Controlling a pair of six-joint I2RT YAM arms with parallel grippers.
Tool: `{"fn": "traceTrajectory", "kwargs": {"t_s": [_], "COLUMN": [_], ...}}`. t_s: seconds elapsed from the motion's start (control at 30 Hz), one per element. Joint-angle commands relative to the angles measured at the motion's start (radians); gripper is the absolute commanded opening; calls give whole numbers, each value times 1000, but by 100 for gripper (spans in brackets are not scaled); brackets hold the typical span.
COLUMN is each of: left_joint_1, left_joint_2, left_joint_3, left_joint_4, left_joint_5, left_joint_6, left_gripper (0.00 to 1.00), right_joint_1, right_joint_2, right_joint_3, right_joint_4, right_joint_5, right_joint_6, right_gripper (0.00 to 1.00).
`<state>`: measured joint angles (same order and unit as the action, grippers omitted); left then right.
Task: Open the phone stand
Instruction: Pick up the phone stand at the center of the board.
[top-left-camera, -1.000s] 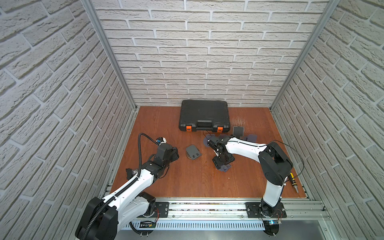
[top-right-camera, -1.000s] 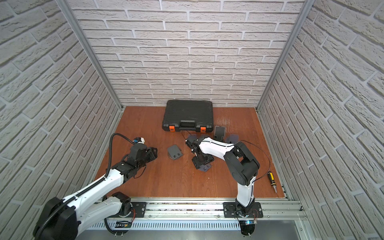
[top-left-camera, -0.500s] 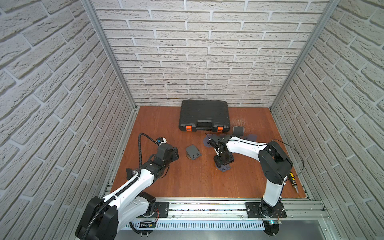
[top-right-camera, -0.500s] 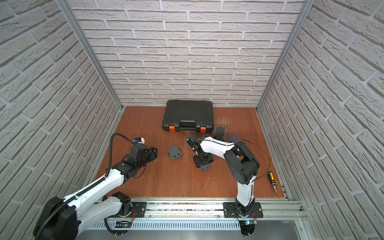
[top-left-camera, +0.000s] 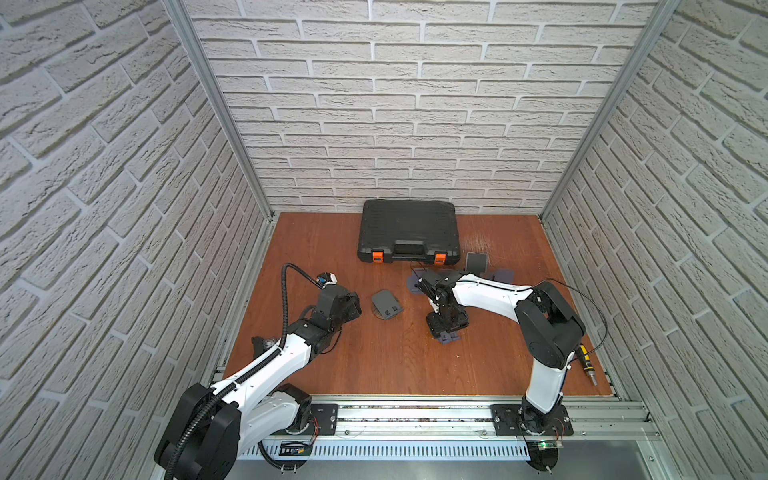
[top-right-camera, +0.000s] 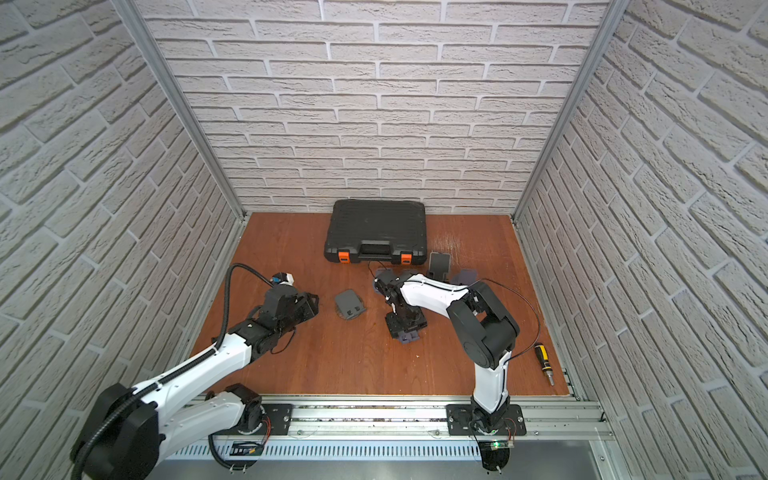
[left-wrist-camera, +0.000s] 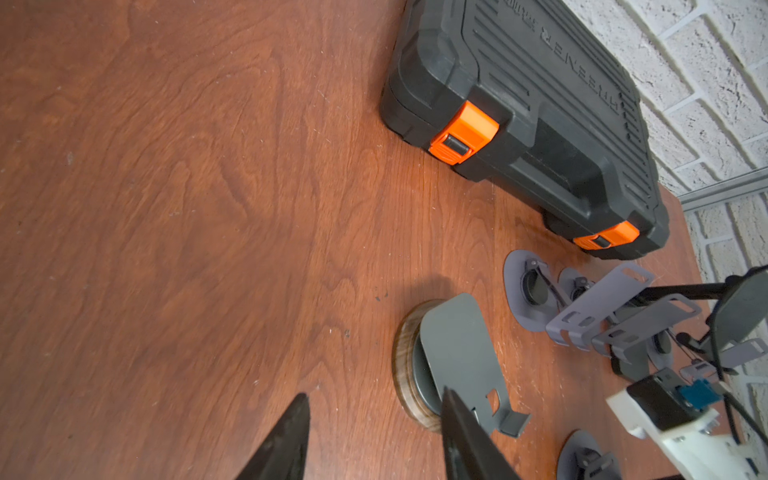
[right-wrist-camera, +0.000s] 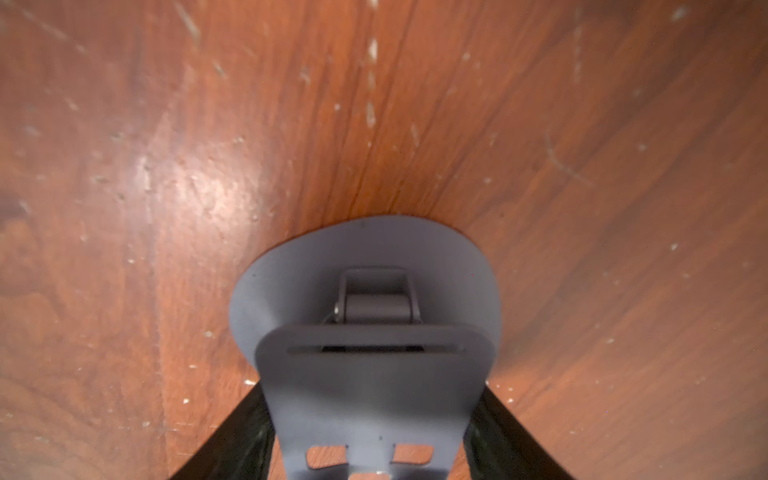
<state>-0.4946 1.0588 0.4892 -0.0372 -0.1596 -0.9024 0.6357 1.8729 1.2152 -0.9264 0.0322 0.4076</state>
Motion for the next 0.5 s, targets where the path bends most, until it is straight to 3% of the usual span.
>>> {"fn": "traceTrajectory", "kwargs": {"t_s": [0.0,0.33,0.47], "left_joint_1": [-9,-16,-16], "left_joint_2": [11,19,12], "left_joint_3": [28,22,17], "left_joint_4": [49,66,61], "left_joint_5": [4,7,5], "left_joint_6": [3,2,1], "left_gripper": [52,52,52], "right_joint_1": [-4,-4,-2], "right_joint_2": [-36,-59,-63], "right_joint_3": [-17,-50,-65], "right_joint_4": [-24,-26,-11], "right_joint_5": [1,-5,-12], "right_joint_6": [24,47,59], "right_gripper": [70,68,60]}}
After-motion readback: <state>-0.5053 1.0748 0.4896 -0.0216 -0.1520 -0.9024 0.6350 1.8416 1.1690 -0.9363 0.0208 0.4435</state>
